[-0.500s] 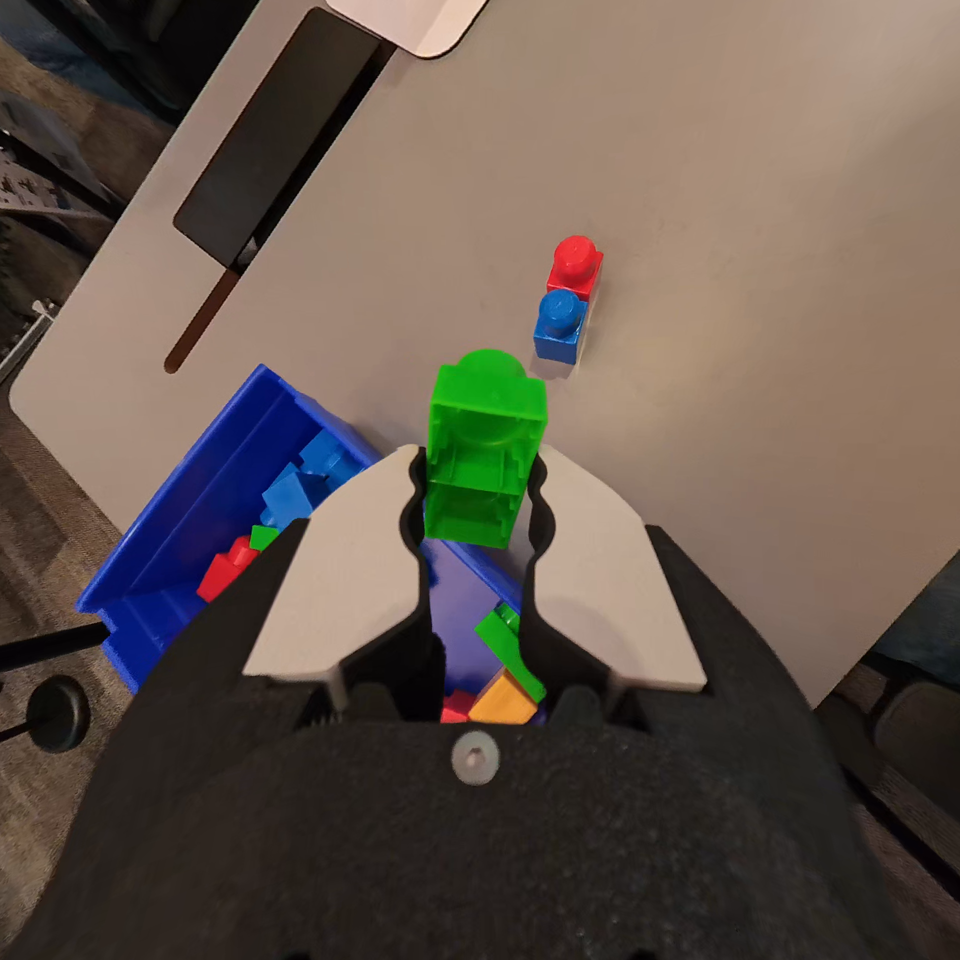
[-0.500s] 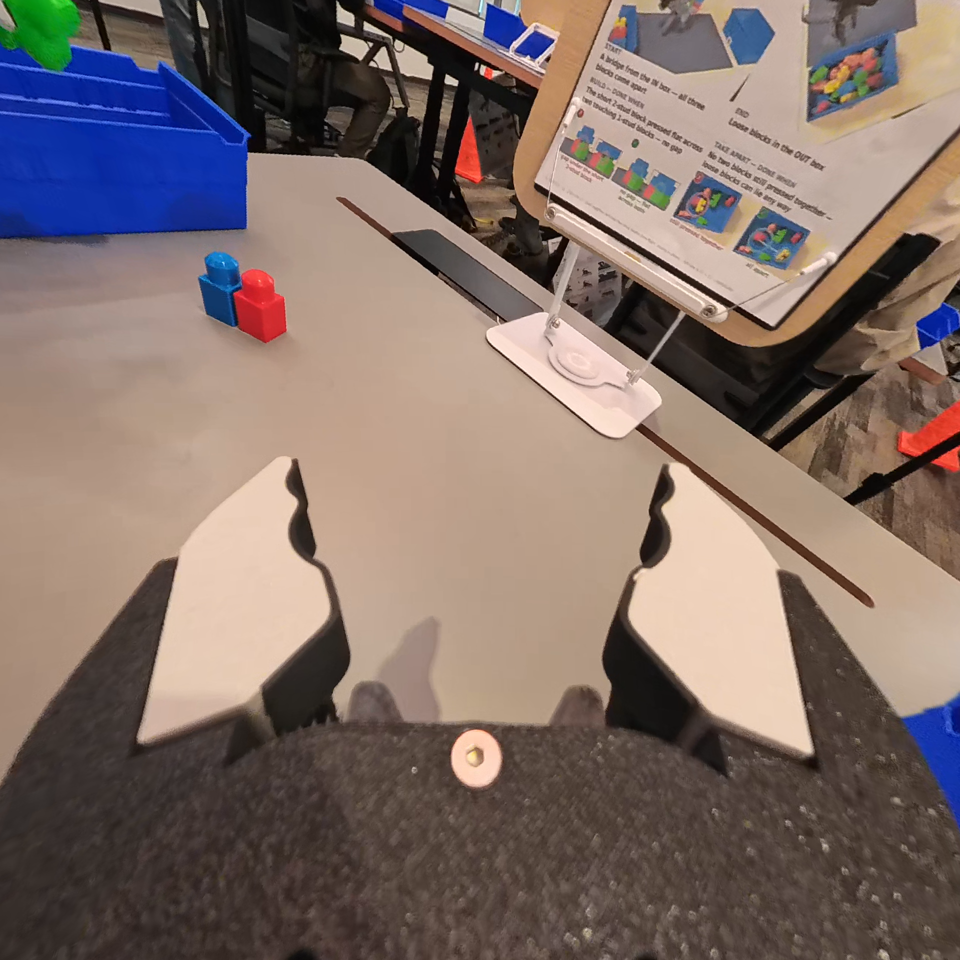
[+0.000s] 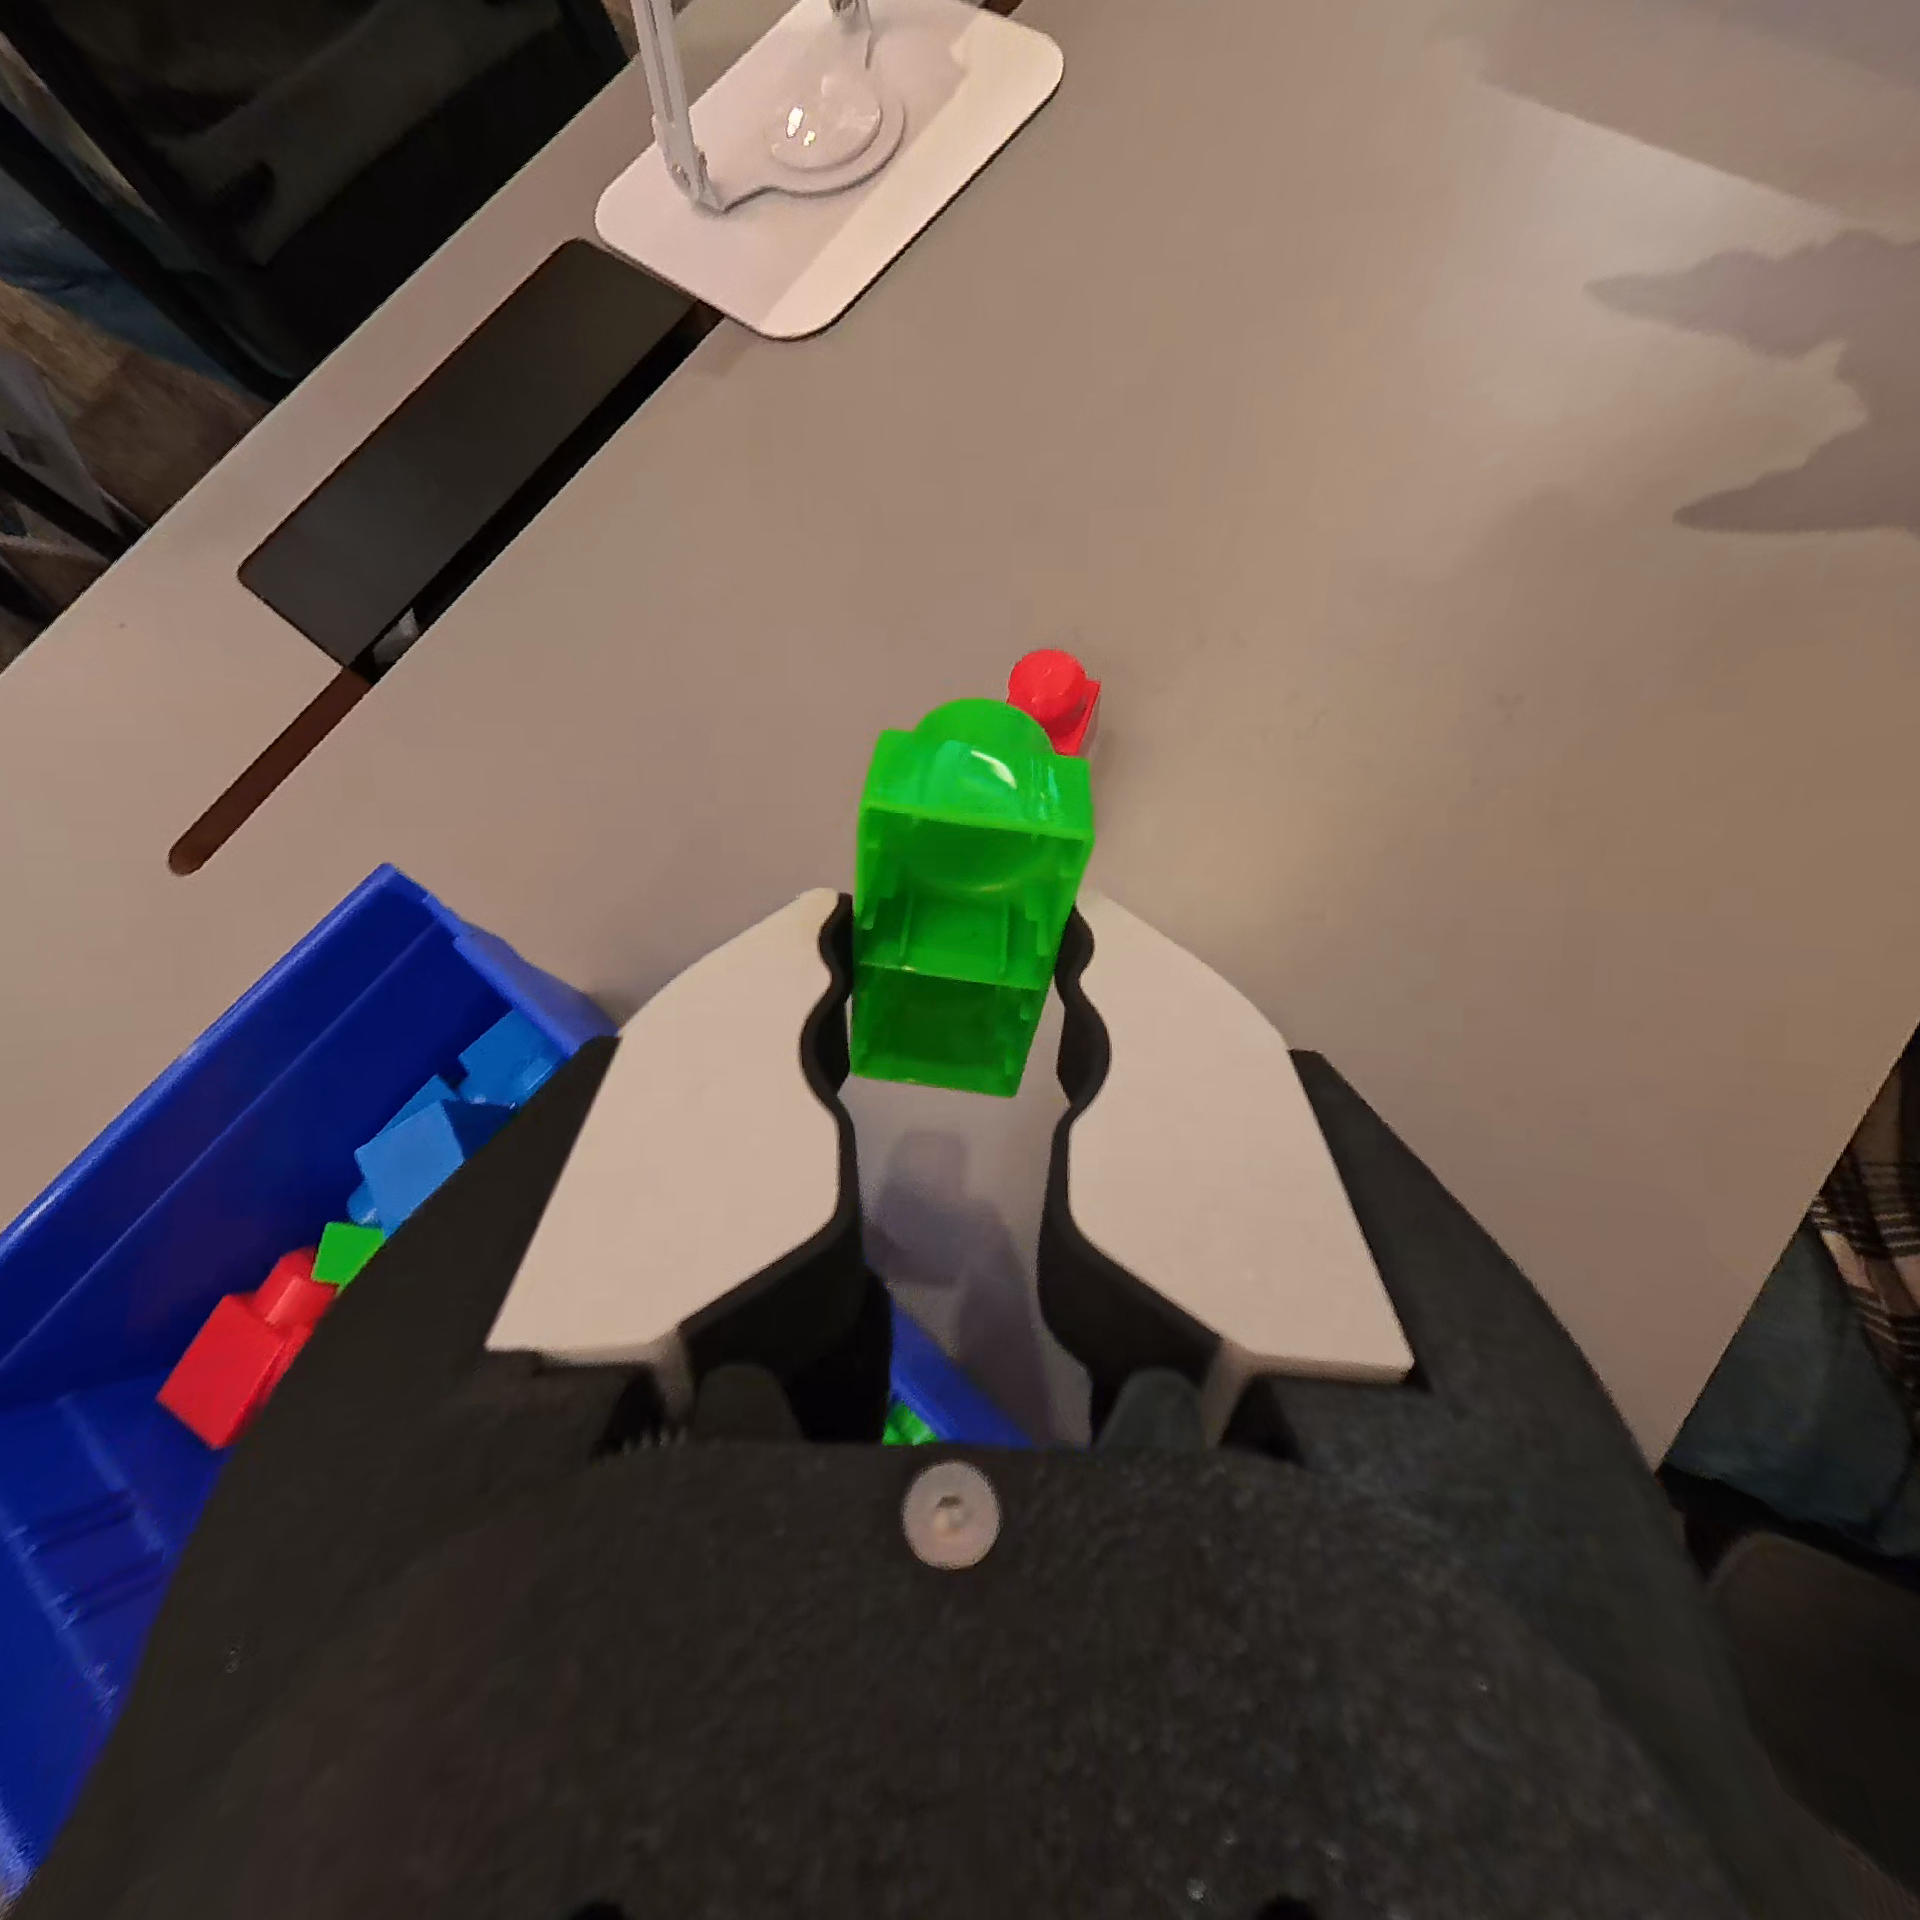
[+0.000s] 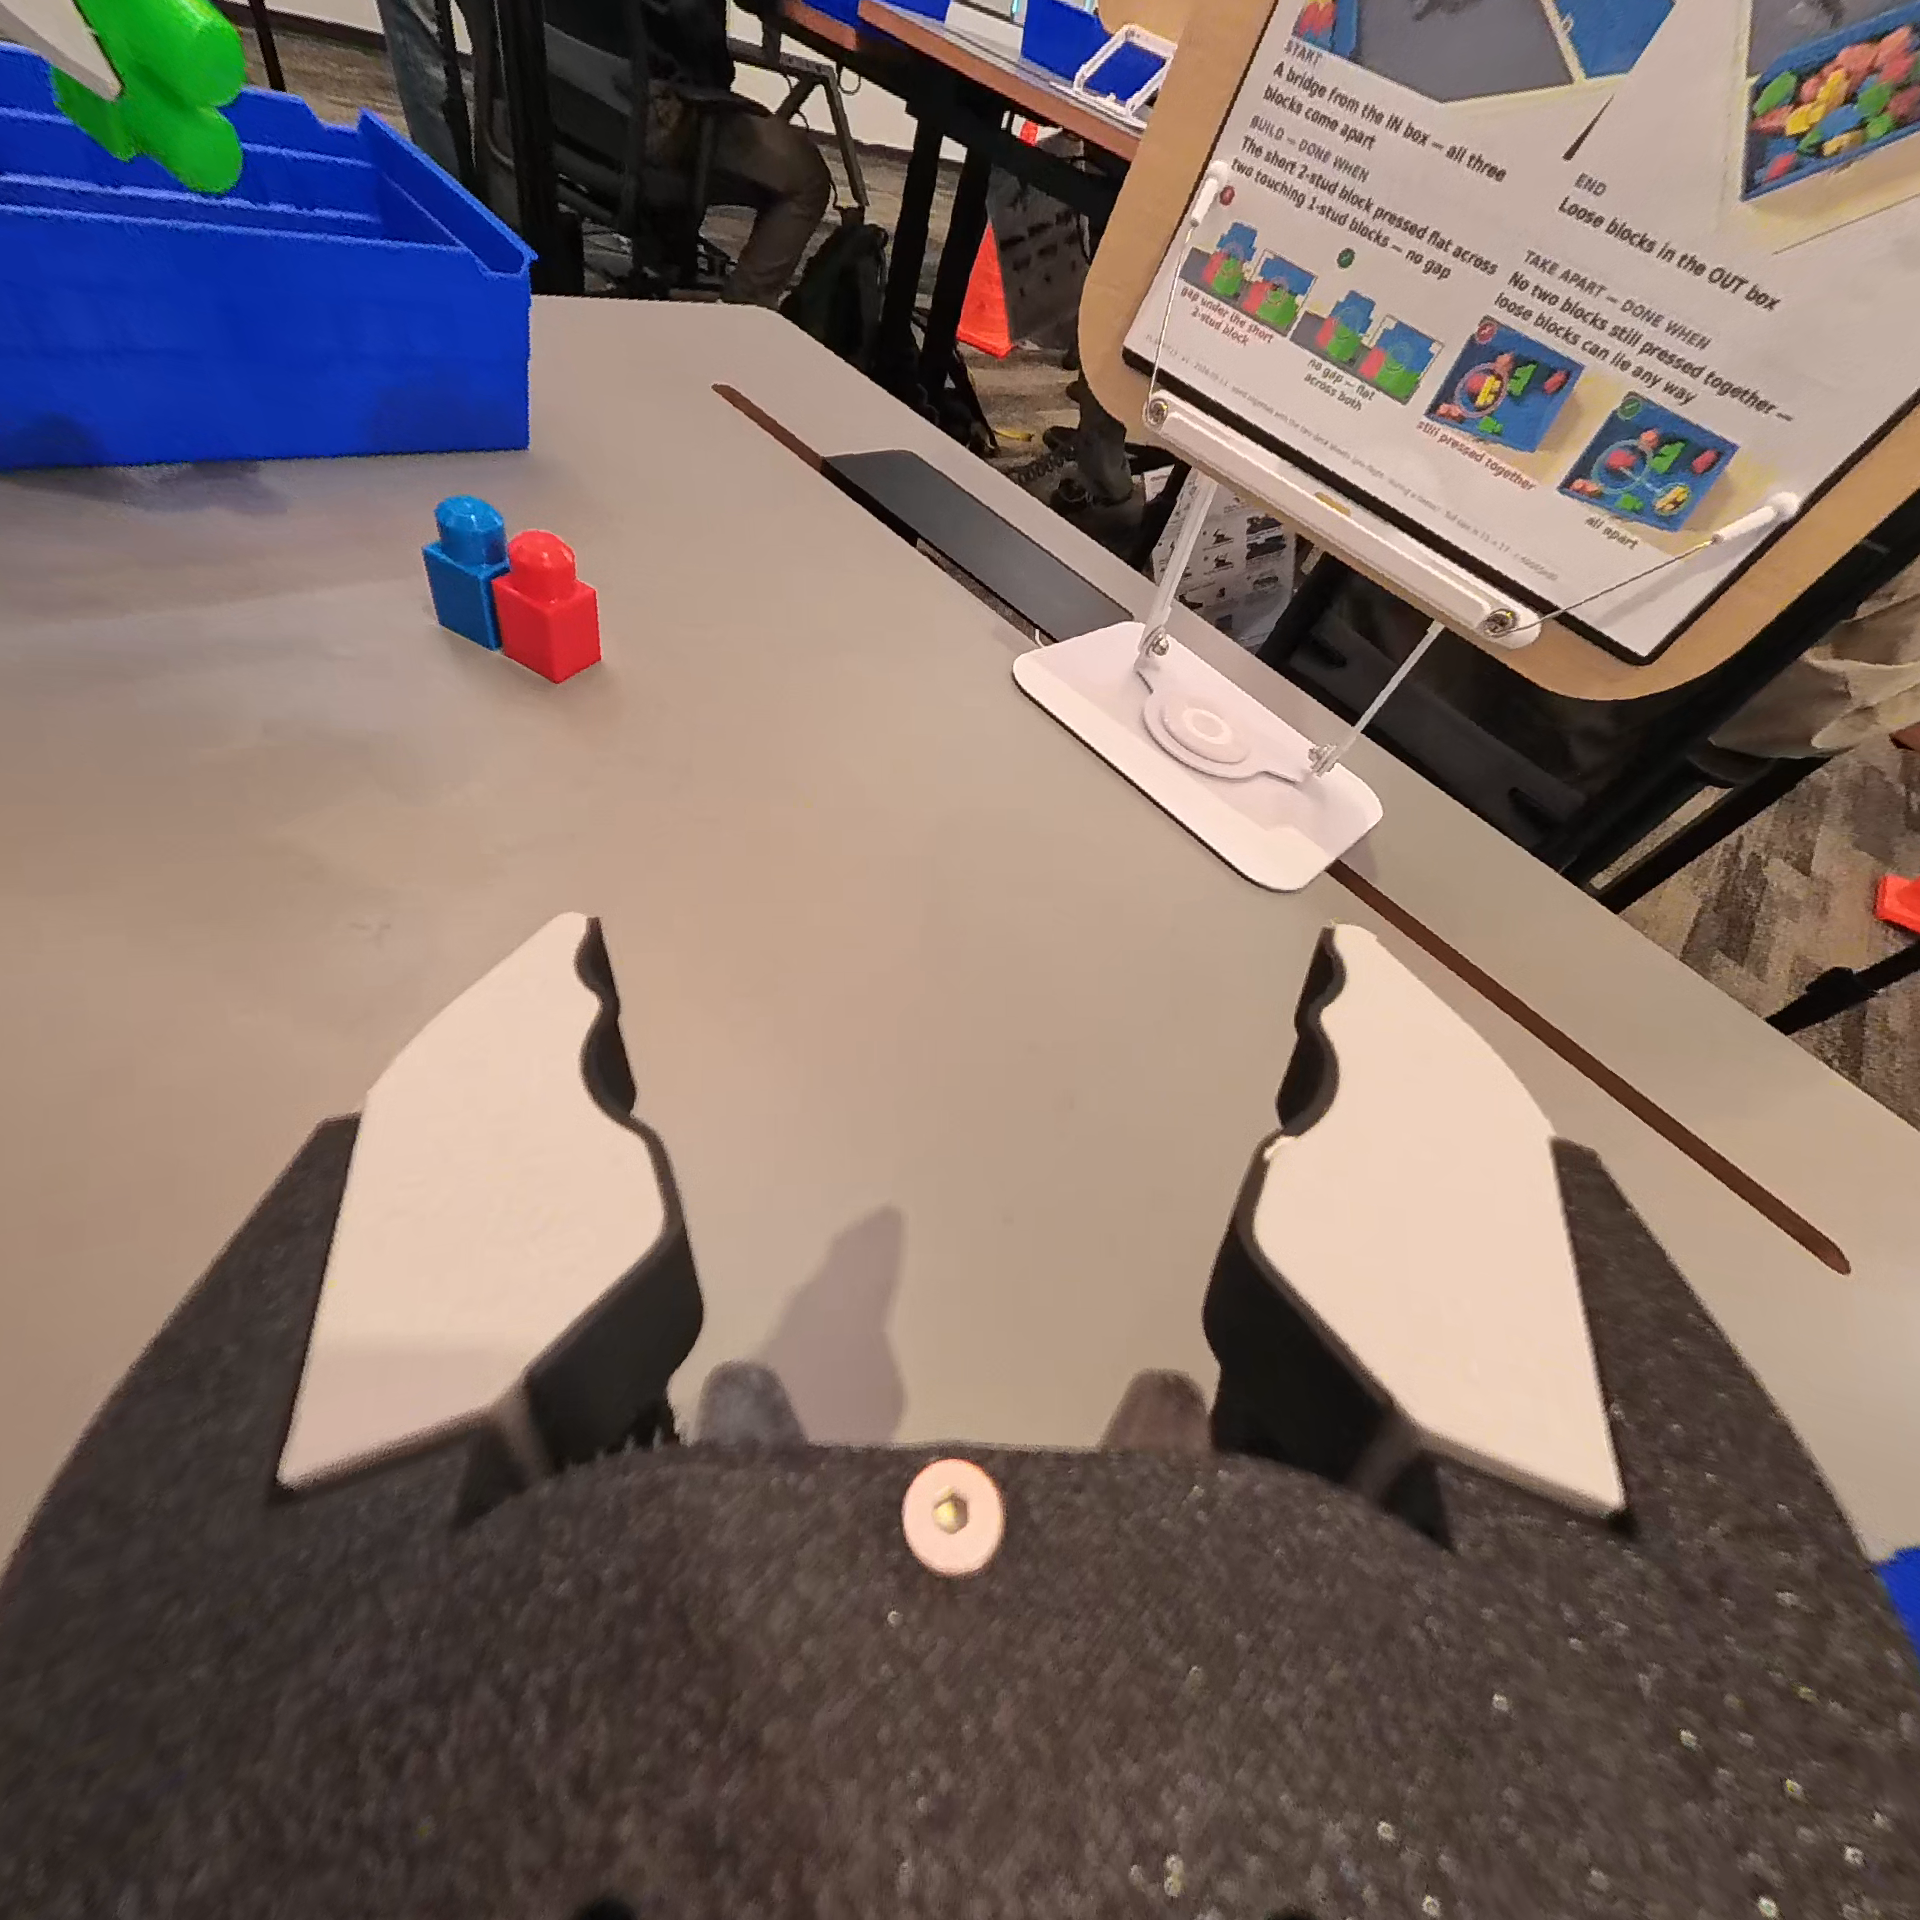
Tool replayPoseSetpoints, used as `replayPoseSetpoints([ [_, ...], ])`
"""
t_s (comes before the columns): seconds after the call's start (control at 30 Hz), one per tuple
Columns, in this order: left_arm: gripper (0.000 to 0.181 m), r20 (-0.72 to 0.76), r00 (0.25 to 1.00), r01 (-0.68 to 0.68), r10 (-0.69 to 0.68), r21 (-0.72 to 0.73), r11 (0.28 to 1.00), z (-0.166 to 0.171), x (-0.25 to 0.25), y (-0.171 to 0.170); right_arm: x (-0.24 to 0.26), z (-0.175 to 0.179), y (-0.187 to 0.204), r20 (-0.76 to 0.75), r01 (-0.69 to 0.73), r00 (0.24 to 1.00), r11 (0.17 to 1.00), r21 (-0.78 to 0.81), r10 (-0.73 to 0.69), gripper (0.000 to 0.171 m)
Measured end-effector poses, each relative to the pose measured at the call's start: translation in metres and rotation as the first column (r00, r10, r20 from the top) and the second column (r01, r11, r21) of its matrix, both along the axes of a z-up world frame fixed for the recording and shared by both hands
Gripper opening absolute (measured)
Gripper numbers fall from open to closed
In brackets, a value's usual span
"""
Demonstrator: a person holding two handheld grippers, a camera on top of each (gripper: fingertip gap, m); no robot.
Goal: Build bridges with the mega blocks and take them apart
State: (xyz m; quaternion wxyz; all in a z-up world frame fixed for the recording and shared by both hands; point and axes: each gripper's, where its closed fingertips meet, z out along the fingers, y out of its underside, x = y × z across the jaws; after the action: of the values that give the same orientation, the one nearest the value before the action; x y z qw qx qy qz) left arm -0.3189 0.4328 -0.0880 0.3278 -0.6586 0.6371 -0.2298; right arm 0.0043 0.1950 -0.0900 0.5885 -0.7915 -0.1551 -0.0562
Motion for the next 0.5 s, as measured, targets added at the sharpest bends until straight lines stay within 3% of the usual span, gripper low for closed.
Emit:
replayPoseSetpoints([
  [0.5, 0.037, 0.273, 0.954, 0.157, -0.123, -0.109, 0.982, 0.013, 0.054, -0.035, -0.055, 0.014, 0.046, -0.072, -0.222, 0.971, 0.973, 0.061, 0.226, 0.112],
])
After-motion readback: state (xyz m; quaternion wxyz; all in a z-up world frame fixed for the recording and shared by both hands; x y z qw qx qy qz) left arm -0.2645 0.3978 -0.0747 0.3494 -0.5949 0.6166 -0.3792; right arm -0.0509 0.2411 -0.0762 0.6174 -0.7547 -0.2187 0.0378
